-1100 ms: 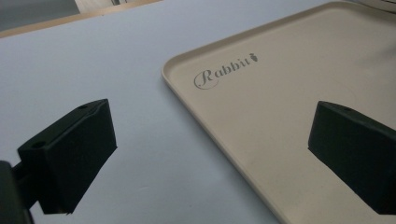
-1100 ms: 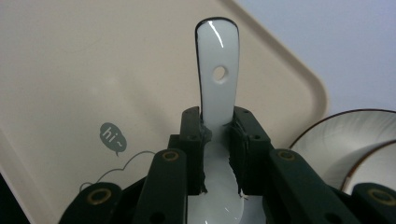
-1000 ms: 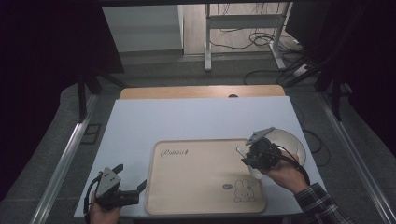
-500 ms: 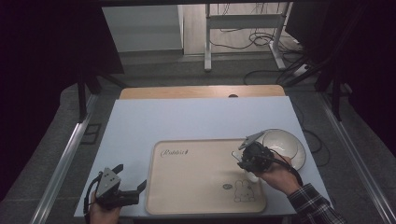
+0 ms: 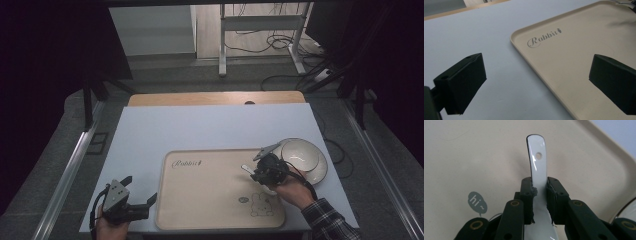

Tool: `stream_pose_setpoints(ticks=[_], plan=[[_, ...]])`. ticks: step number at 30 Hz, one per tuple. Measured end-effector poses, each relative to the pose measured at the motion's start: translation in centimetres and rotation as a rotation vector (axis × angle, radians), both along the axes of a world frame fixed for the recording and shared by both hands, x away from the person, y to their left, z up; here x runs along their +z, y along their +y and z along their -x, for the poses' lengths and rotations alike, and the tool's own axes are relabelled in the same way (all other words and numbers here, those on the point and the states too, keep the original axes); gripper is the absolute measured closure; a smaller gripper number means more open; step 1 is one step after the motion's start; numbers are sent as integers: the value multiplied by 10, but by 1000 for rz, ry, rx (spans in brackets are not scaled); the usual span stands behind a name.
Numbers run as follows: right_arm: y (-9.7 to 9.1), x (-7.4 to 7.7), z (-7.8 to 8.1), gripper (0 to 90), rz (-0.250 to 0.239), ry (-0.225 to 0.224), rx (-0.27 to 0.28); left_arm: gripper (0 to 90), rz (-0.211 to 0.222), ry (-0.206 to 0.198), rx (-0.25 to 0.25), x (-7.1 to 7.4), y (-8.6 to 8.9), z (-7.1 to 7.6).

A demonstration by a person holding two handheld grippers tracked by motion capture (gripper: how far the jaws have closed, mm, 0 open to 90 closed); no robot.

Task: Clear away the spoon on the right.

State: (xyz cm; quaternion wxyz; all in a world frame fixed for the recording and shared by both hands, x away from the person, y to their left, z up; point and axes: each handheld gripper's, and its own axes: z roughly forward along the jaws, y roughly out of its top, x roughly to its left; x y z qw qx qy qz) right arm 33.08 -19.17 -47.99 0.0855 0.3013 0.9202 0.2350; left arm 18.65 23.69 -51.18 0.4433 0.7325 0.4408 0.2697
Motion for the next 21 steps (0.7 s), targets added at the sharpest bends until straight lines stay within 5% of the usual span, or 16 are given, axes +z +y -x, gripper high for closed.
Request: stream_pose_setpoints(ticks=[11,21], plan=[[-4,0,2,682,-75,-12,-9,8,-2,0,-1,0,0,0],[-4,-3,10,895,-132,-62,18,7,-3,-1,-1,0,0,0]])
